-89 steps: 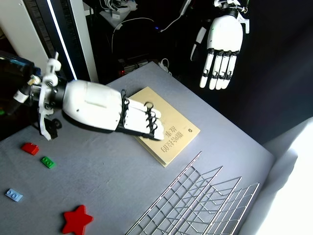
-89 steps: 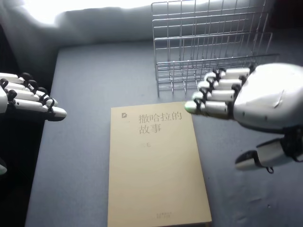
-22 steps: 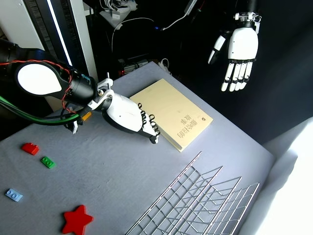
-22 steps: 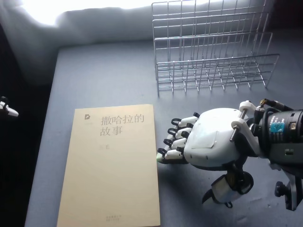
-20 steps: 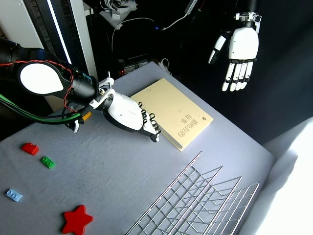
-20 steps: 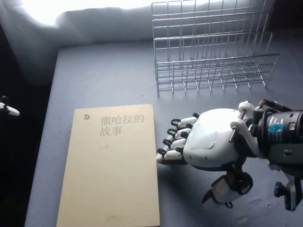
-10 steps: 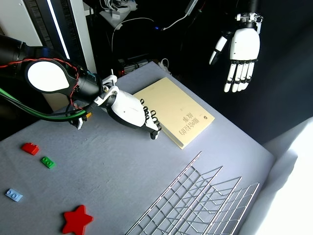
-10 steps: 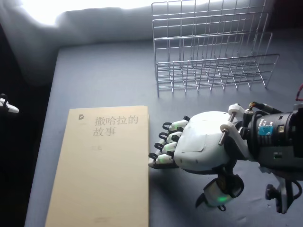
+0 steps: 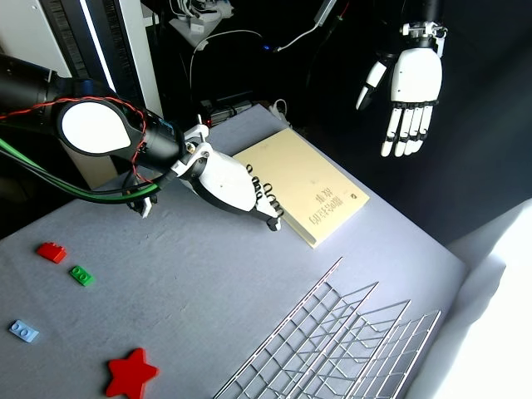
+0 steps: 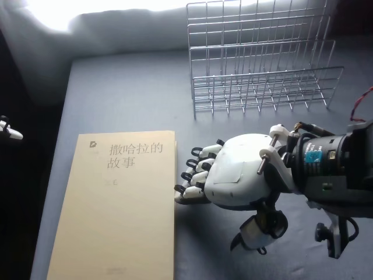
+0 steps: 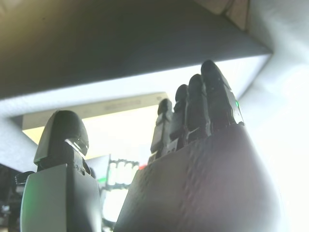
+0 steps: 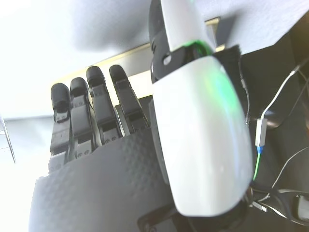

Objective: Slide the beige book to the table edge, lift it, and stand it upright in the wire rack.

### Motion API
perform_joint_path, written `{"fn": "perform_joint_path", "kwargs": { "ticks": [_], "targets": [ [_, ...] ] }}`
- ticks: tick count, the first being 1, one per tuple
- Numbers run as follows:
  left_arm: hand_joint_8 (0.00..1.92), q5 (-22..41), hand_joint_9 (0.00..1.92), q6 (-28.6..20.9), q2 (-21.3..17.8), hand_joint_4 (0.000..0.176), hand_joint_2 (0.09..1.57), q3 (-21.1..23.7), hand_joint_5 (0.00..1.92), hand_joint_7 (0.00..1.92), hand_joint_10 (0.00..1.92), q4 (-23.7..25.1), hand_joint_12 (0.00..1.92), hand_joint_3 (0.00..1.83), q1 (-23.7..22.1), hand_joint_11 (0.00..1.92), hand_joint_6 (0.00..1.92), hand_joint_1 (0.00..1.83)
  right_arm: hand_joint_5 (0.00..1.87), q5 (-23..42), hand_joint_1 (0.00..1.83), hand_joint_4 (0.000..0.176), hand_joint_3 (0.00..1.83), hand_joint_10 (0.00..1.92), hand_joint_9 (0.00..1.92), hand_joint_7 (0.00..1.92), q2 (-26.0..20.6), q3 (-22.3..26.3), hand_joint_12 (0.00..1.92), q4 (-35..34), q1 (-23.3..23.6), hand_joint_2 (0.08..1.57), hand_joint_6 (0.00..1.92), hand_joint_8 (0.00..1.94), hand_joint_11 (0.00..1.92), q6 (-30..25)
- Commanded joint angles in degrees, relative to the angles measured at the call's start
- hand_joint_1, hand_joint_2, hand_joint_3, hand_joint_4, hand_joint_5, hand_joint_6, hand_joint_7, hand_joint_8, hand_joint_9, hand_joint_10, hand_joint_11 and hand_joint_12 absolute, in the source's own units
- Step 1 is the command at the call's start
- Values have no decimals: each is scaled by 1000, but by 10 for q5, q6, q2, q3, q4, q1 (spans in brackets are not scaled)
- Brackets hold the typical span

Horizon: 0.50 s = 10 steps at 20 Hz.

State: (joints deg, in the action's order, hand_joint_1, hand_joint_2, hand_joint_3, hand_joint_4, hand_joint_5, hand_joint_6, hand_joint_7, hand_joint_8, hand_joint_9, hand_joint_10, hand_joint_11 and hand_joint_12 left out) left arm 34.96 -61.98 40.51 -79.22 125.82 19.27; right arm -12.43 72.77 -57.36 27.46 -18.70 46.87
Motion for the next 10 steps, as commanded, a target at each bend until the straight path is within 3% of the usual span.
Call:
{"fn": "perform_joint_path", "kwargs": {
  "ticks": [1,3,4,8,10],
  "targets": [
    [2,-25,65,0,-3,73,1135,-5,68,54,2,-11,297,2,-4,0,2,675,122,48,691,0,0,7,147,186,0,-2,525,2,10,1026,3,3,0,-3],
    [0,-25,62,0,-3,71,1135,-5,67,46,0,-10,276,1,-4,0,1,683,99,49,672,0,2,2,125,160,4,-8,477,2,10,1039,0,0,0,-3],
    [1,-25,76,0,-3,69,1139,-5,56,50,4,-9,393,3,-5,0,6,683,77,50,667,0,0,3,125,145,6,-10,508,2,10,1034,2,1,0,-3],
    [3,-25,106,0,-1,66,1154,-5,26,67,13,-7,381,9,-6,0,5,638,36,51,624,0,1,2,86,84,12,-11,369,2,11,1036,0,0,0,-3],
    [3,-25,129,0,-1,64,1144,-5,48,77,15,-7,403,3,-6,0,11,673,57,51,643,0,0,12,115,105,16,-11,447,2,12,1013,8,4,0,-3]
  ]
}}
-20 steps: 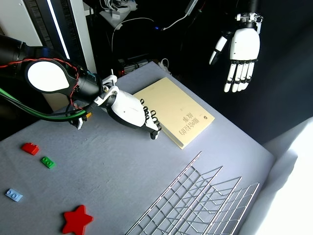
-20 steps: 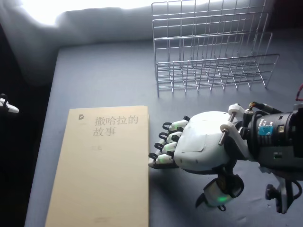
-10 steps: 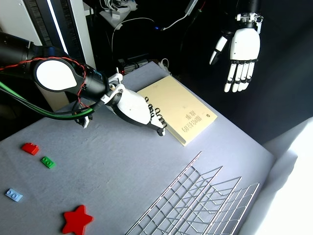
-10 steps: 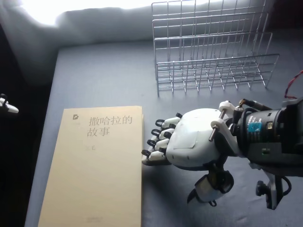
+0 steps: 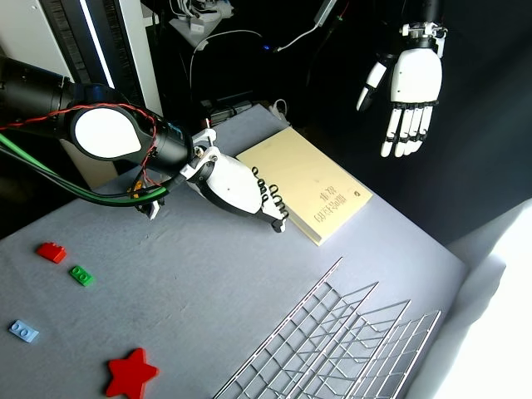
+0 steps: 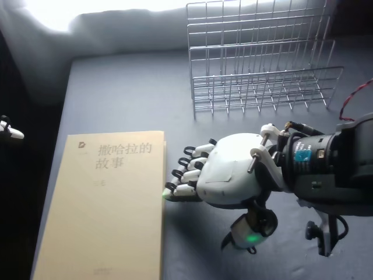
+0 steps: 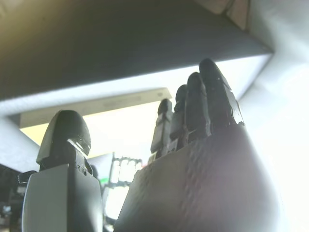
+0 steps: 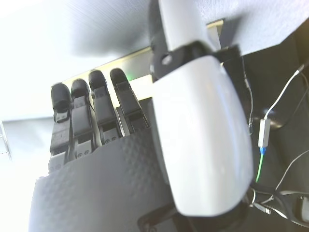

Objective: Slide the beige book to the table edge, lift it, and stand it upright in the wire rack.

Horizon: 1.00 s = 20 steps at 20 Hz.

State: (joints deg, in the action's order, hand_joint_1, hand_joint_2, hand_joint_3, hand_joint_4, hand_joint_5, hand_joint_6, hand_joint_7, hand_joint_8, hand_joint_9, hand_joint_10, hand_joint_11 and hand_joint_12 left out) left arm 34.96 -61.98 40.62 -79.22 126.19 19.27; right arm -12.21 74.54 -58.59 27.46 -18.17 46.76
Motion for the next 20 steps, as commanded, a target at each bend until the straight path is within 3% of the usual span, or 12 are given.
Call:
{"fn": "perform_joint_path", "kwargs": {
  "ticks": [1,2,3,7,9,12,13,16,20],
  "targets": [
    [4,-25,141,0,-2,62,1138,-6,56,83,15,-11,414,0,-6,0,10,690,51,48,646,0,0,8,111,100,0,1,403,2,7,1019,3,2,0,-2],
    [4,-25,141,0,-2,62,1138,-6,56,83,15,-11,414,0,-6,0,10,690,51,48,646,0,0,8,111,100,2,1,403,2,8,1019,3,2,0,-2],
    [4,-25,149,0,-1,62,1135,-7,55,86,12,-11,458,0,-6,0,6,702,59,48,645,0,2,2,101,114,4,1,275,2,9,1023,3,1,0,-2],
    [3,-25,173,0,-1,67,1126,-7,71,107,10,-11,480,0,-6,0,5,705,61,48,650,0,0,6,99,100,11,0,350,2,10,1023,8,3,0,-2],
    [0,-25,162,0,-1,69,1132,-7,64,100,3,-11,481,0,-5,0,0,668,42,49,629,0,4,3,82,88,15,-2,256,2,11,1044,3,1,0,-2],
    [2,-25,162,0,-1,65,1123,-4,88,106,2,-11,490,0,-5,0,10,701,54,49,620,0,4,4,87,87,20,-6,272,2,12,1046,6,1,0,-2],
    [1,-25,145,0,-1,76,1116,-4,75,91,3,-11,434,0,-5,0,3,704,48,49,620,0,3,4,66,75,21,-8,182,2,12,1051,2,0,0,-2],
    [2,-25,163,0,1,77,1115,-9,83,110,4,-11,462,0,-5,0,4,710,50,53,666,0,0,3,62,100,25,-11,157,2,12,1035,2,3,0,-2],
    [2,-25,164,0,7,68,1109,-25,99,99,3,-11,535,0,-7,0,4,714,65,55,648,0,0,8,82,121,31,-14,375,2,14,1027,4,3,0,-2]
  ]
}}
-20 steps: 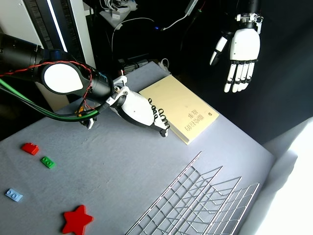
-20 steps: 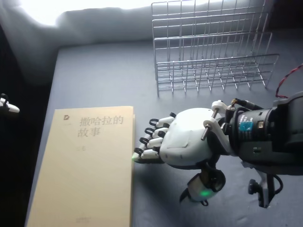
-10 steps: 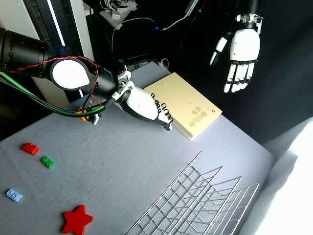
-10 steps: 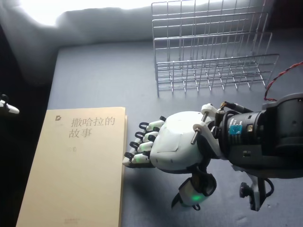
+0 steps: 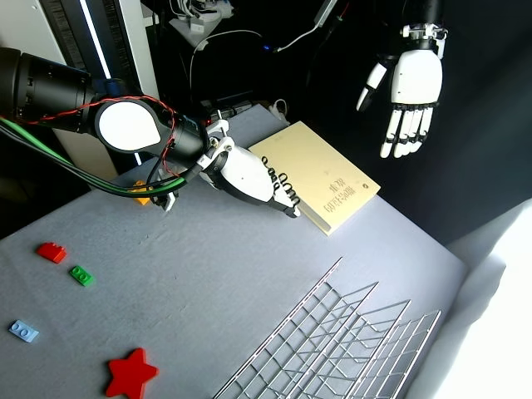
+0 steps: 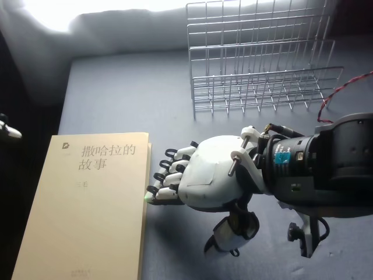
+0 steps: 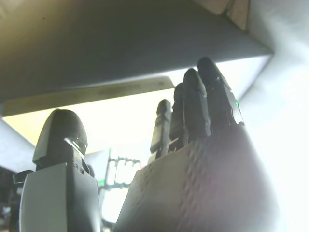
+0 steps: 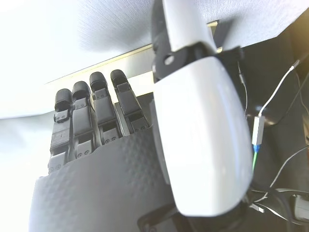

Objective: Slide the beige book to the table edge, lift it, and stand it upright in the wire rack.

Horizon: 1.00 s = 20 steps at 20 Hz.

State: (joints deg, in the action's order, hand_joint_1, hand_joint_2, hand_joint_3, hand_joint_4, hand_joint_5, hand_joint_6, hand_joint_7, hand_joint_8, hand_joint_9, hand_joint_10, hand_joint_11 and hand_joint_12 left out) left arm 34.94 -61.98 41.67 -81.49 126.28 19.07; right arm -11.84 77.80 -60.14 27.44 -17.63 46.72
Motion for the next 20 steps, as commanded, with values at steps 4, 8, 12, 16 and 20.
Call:
{"fn": "perform_joint_path", "kwargs": {
  "ticks": [4,8,12,16,20],
  "targets": [
    [0,-25,140,0,-2,70,1122,-9,71,77,10,-11,427,2,-4,0,0,700,58,55,618,0,3,7,88,136,5,-7,529,2,9,1040,0,2,0,-2],
    [5,-24,135,0,-1,73,1128,-9,62,88,2,-11,502,3,-4,0,2,676,68,56,636,0,0,11,104,127,13,-14,499,2,11,1027,13,5,0,-2],
    [2,-24,135,0,-1,71,1129,-10,75,89,1,-11,516,2,-5,0,3,676,93,56,650,0,0,15,119,134,19,-14,479,2,13,1031,17,3,0,-2],
    [2,-24,162,0,-1,72,1110,-12,99,100,8,-10,542,0,-5,0,2,701,143,58,645,0,0,23,167,172,24,-14,650,2,14,1024,18,4,0,-2],
    [4,-23,140,0,-1,73,1122,-13,90,100,1,-10,563,1,-6,0,4,693,146,60,630,0,1,14,162,190,32,-18,440,2,14,1031,10,3,0,-2]
  ]
}}
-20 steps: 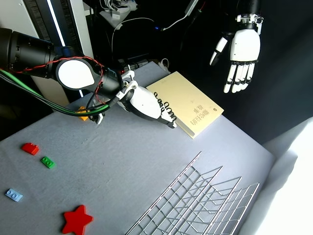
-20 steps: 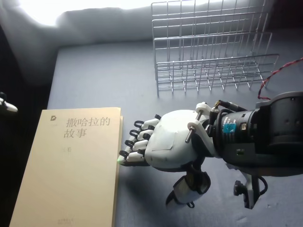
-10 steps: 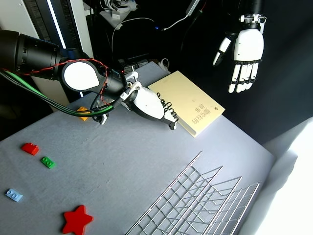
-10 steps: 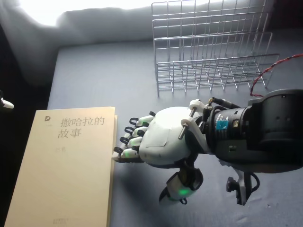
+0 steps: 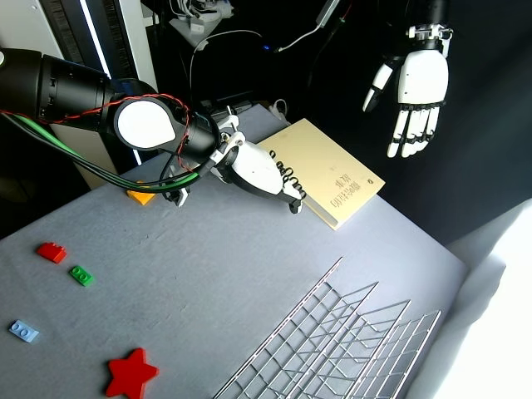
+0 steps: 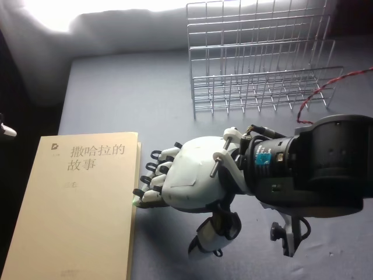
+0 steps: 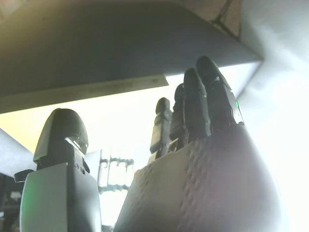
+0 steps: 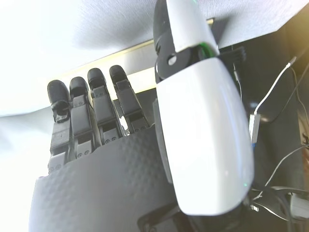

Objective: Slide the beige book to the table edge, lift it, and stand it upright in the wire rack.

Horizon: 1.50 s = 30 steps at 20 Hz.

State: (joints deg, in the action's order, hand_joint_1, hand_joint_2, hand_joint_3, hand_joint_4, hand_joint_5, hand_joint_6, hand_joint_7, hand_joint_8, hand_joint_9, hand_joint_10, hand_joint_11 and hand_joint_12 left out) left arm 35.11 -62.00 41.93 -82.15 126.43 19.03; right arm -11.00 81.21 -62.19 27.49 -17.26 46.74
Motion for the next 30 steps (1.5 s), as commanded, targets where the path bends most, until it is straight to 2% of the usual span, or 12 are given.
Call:
{"fn": "perform_joint_path", "kwargs": {
  "ticks": [1,3,7,8,11,12,14,15,18,21,27,30],
  "targets": [
    [2,-25,139,0,-3,72,1120,-7,88,96,0,-11,563,0,-6,0,3,693,132,53,624,0,3,7,148,183,0,-1,355,2,10,1038,3,1,0,-2],
    [2,-23,141,0,-2,77,1113,-11,90,99,4,-10,537,0,-7,0,2,712,148,56,636,0,1,10,157,195,3,-5,334,2,10,1037,9,5,0,-2],
    [3,-22,161,0,2,72,1119,-20,90,116,7,-10,556,0,-9,0,3,706,144,61,638,0,0,8,166,196,6,-11,288,2,11,1033,4,0,0,-1],
    [0,-22,142,0,3,74,1120,-22,85,97,1,-10,477,0,-11,0,0,702,125,62,637,0,1,4,133,171,8,-13,196,2,11,1039,5,2,0,-1],
    [1,-22,144,0,4,73,1127,-25,82,97,1,-10,453,3,-13,0,0,686,116,64,622,0,0,5,132,158,13,-16,208,2,12,1037,2,3,0,-1],
    [3,-20,153,0,4,72,1116,-26,89,109,3,-10,521,0,-13,0,3,701,103,65,623,0,0,3,131,154,14,-17,236,2,12,1034,0,0,0,-1],
    [0,-18,140,0,4,72,1123,-32,72,96,0,-10,519,1,-14,0,0,693,107,67,621,0,1,8,142,167,17,-19,236,2,12,1037,3,6,0,0],
    [0,-18,122,0,5,71,1126,-34,70,81,0,-10,494,2,-14,0,1,693,120,67,625,0,1,7,146,179,18,-20,184,2,12,1038,5,4,0,0],
    [4,-16,124,0,6,70,1123,-38,82,98,3,-7,511,0,-18,0,4,715,107,67,632,0,0,4,143,163,19,-20,293,2,13,1034,9,2,0,0],
    [2,-16,126,0,6,70,1128,-37,82,95,3,-1,421,1,-22,0,6,702,120,67,618,0,0,5,149,175,18,-20,156,2,13,1033,9,2,0,0],
    [1,-16,104,0,7,71,1129,-37,67,77,3,-1,374,1,-22,0,3,694,128,68,619,0,1,6,156,191,19,-21,220,2,13,1037,8,3,0,0],
    [1,-16,95,0,7,71,1134,-37,62,71,3,0,480,3,-22,0,2,696,142,70,634,0,2,14,176,207,20,-21,215,2,13,1041,12,8,0,0]
  ]
}}
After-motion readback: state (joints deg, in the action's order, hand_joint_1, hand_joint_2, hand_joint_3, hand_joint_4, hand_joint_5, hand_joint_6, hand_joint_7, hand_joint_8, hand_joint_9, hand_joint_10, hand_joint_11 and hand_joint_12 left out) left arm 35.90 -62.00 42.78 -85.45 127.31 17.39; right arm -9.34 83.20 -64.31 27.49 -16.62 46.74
